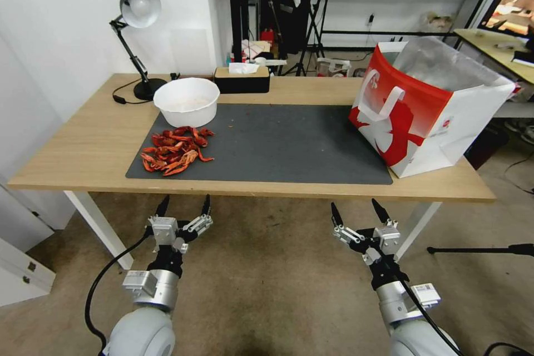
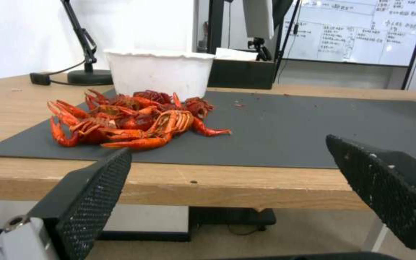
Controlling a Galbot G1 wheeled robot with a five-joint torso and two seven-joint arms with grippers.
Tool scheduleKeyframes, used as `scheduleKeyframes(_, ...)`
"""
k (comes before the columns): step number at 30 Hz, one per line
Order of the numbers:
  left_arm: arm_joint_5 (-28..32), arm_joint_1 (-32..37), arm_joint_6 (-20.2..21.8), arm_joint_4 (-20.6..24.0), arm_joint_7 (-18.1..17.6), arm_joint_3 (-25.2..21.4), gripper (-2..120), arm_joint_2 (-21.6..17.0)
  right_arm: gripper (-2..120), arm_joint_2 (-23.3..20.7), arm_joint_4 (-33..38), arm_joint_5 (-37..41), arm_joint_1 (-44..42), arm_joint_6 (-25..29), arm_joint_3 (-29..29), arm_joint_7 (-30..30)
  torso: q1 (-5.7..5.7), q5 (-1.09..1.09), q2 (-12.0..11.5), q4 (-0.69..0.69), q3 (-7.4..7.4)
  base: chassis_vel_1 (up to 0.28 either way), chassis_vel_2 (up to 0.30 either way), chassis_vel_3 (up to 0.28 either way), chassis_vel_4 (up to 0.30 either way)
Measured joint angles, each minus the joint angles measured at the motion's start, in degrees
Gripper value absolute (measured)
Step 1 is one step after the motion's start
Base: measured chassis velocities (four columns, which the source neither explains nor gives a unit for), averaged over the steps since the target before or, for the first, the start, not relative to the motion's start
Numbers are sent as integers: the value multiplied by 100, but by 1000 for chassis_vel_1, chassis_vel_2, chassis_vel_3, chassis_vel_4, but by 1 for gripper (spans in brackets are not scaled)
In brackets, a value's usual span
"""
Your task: Close the takeout container lid, then place the container into the takeout bag.
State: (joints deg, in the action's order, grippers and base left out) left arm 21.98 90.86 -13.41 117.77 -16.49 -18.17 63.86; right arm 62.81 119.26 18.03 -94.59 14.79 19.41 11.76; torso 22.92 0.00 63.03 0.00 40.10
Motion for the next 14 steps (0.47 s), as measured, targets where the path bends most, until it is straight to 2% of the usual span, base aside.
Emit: scheduleKeyframes(14, 9, -13, 25, 0, 0, 10, 100, -6, 100, 1, -6, -3, 1, 0, -5, 11, 0, 0, 0, 0, 0, 0, 0, 0, 0)
